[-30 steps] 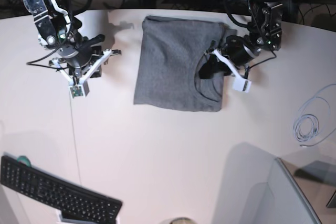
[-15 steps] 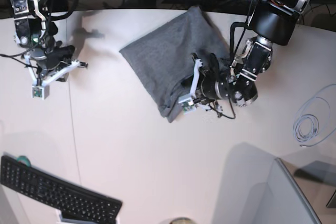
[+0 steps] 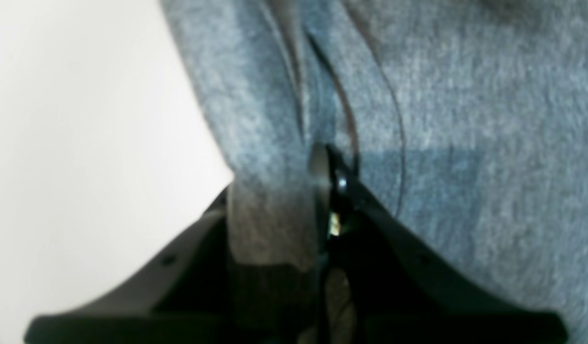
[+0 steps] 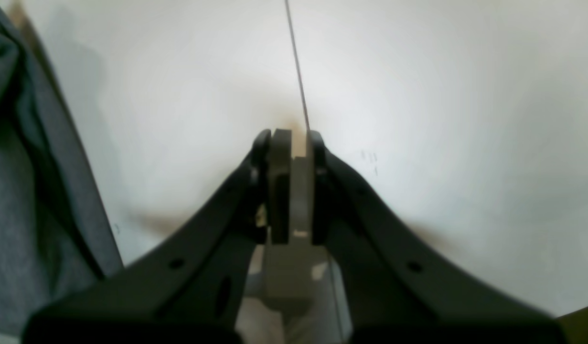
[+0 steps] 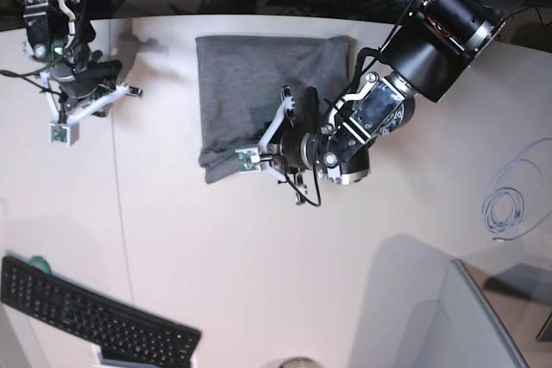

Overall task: Layout the t-shirt on the table in an organized manner, then fold the t-shirt properly
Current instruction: 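Grasp the shirt's edge with the left gripper and drag it to square, then press the shirt's corner flat with the left gripper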

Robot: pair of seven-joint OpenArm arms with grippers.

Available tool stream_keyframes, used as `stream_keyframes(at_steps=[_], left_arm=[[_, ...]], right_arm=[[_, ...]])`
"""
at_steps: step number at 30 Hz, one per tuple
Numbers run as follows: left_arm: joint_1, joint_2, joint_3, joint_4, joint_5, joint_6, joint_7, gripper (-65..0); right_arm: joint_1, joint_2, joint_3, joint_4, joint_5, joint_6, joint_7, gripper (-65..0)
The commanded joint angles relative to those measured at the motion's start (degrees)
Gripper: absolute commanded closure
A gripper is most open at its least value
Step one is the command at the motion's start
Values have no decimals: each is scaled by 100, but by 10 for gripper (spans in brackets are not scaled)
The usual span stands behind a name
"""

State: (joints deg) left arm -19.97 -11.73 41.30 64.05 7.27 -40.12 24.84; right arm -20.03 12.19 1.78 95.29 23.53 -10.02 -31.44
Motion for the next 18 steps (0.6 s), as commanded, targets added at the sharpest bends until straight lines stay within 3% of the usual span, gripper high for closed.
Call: stream_keyframes(at_steps=[1, 13, 18], left_arm=[[-144, 43, -29, 8, -10, 12, -53, 0], [-267, 113, -2, -133, -10, 12, -80, 0], [-434, 113, 455, -133, -19, 12, -80, 0]], right_arm=[[12, 52, 28, 120, -19, -4, 107, -50], [56, 52, 28, 111, -19, -4, 107, -50], [56, 52, 28, 111, -19, -4, 107, -50]])
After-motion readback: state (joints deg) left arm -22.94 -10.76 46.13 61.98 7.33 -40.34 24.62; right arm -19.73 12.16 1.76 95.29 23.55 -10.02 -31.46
